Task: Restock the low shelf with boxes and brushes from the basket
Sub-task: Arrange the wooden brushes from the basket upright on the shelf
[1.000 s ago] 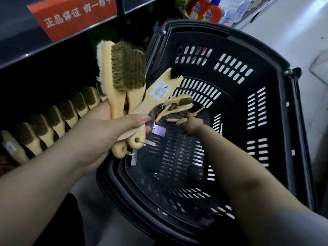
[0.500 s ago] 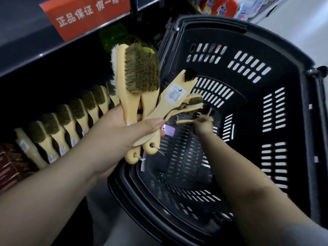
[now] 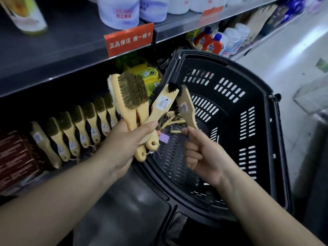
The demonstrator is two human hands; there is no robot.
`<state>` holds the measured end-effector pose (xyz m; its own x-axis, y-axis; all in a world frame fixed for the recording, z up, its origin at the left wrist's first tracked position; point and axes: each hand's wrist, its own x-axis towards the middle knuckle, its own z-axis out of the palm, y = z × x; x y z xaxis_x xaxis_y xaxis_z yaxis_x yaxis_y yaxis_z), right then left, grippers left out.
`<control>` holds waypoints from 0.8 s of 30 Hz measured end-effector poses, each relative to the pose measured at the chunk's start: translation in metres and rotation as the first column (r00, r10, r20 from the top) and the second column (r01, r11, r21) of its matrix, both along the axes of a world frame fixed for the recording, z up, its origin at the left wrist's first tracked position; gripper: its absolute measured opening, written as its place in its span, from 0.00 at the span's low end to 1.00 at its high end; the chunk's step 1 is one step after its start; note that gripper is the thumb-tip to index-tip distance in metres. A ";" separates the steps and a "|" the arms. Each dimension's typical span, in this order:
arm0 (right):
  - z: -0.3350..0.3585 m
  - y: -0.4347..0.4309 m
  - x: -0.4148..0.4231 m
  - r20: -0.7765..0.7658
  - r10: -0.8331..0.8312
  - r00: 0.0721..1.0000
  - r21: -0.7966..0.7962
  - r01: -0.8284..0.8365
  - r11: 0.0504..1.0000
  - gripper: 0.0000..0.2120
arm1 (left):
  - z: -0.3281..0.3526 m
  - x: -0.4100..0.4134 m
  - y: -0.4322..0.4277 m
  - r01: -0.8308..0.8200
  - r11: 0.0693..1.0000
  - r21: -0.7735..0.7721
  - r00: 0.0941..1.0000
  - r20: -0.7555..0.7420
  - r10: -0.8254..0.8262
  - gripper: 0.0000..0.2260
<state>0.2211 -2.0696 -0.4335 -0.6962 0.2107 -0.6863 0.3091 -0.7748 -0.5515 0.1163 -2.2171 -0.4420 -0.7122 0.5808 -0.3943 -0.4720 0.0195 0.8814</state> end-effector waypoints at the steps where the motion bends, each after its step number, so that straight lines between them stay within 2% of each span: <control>1: 0.005 -0.010 0.000 -0.021 0.031 0.999 0.015 -0.031 0.999 0.08 | 0.001 0.003 -0.004 -0.023 0.999 0.030 0.999 0.027 0.022 0.06; 5: 0.014 -0.043 -0.002 -0.090 0.163 0.982 0.122 -0.152 0.981 0.16 | 0.009 0.016 -0.029 -0.089 0.988 0.124 0.995 0.057 0.082 0.11; 10: 0.016 -0.083 -0.009 -0.149 0.294 0.944 0.382 -0.219 0.898 0.12 | 0.007 0.023 -0.066 -0.207 0.972 0.110 0.977 0.075 0.200 0.14; 13: 0.010 -0.113 -0.015 -0.120 0.312 0.942 0.375 -0.248 0.893 0.14 | 0.000 0.028 -0.090 -0.294 0.952 0.085 0.955 0.057 0.290 0.12; 16: -0.002 -0.147 -0.026 -0.095 0.300 0.949 0.230 -0.272 0.934 0.13 | -0.012 0.031 -0.112 -0.409 0.911 0.056 0.912 0.061 0.405 0.08; 20: -0.032 -0.182 -0.049 0.017 0.258 0.966 0.167 -0.258 0.952 0.10 | -0.035 0.025 -0.139 -0.594 0.803 -0.044 0.801 0.062 0.596 0.11; 22: -0.050 -0.194 -0.064 0.087 0.257 0.962 0.229 -0.271 0.935 0.07 | -0.049 0.019 -0.151 -0.697 0.709 -0.109 0.708 0.057 0.704 0.10; 24: -0.070 -0.201 -0.083 0.127 0.240 0.963 0.311 -0.268 0.912 0.09 | -0.063 0.010 -0.163 -0.777 0.601 -0.186 0.608 0.026 0.794 0.12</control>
